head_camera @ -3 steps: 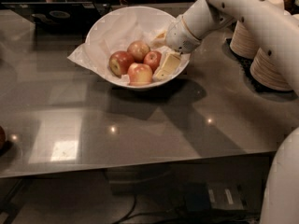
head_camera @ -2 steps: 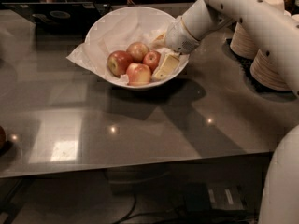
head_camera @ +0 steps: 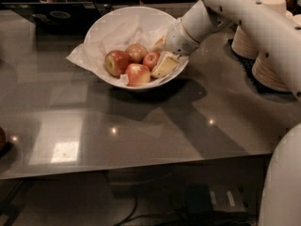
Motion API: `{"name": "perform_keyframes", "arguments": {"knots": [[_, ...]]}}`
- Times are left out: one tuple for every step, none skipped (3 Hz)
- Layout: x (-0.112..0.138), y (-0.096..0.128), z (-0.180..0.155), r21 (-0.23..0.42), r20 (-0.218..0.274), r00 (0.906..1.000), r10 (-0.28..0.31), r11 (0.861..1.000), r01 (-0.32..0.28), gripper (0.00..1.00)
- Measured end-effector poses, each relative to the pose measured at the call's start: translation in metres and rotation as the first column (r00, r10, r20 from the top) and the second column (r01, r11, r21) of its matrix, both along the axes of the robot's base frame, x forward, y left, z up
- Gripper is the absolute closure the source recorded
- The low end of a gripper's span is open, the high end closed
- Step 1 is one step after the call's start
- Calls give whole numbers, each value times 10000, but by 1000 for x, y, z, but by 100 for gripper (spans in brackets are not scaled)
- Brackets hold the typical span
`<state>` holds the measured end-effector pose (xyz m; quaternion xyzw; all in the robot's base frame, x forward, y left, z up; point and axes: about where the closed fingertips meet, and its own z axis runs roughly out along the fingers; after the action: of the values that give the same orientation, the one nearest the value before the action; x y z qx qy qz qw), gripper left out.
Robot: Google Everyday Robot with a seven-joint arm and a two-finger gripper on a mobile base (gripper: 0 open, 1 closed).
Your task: Pick apple from white bowl
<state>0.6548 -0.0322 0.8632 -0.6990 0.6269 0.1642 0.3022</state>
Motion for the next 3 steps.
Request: {"name": "perform_keyframes", "arguments": {"knots": [[0, 0, 0, 4, -2, 10000, 2, 10000, -2, 100], [0, 1, 0, 30, -14, 10000, 15, 10000, -15, 100], [-8, -1, 18, 357, 142, 9999, 15, 9994, -20, 100]]}}
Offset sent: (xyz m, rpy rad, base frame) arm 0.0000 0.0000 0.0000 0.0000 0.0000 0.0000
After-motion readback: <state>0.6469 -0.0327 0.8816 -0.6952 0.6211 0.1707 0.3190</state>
